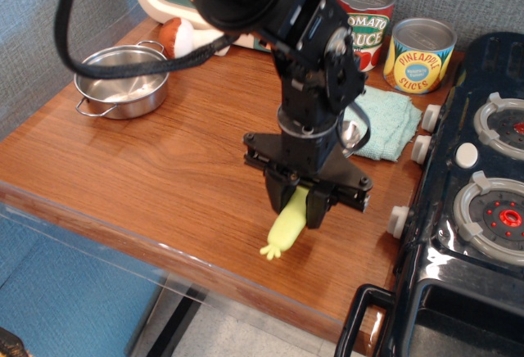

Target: Move the yellow spoon in front of the blue cloth.

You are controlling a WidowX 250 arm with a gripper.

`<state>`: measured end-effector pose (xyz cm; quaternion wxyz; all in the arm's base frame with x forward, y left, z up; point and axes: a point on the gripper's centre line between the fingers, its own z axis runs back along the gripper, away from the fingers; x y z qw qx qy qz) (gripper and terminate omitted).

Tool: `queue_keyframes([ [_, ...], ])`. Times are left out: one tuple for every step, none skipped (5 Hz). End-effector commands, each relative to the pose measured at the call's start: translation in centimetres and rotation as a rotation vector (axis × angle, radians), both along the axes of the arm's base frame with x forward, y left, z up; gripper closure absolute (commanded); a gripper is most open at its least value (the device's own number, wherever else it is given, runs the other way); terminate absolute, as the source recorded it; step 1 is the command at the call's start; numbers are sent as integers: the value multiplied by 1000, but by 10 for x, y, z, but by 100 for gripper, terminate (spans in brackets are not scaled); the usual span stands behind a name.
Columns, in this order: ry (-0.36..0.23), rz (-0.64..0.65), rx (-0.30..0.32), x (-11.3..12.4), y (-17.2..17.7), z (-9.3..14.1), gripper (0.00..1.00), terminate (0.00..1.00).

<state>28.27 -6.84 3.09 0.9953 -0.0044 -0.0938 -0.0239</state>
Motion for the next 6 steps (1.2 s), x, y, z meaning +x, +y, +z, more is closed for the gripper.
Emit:
queue_keyframes([
  [-12,13,4,-11,-2,-2,100,0],
  [-4,12,3,-15,-1,-7,100,0],
  [-3,15,2,-16,-1,-6,100,0],
  [-1,-4,7,-14,-2,-3,0,0],
  [-60,-40,-43,-14,-1,15,0,0],
  [-149,-72,-75,-16,-2,48,0,0],
])
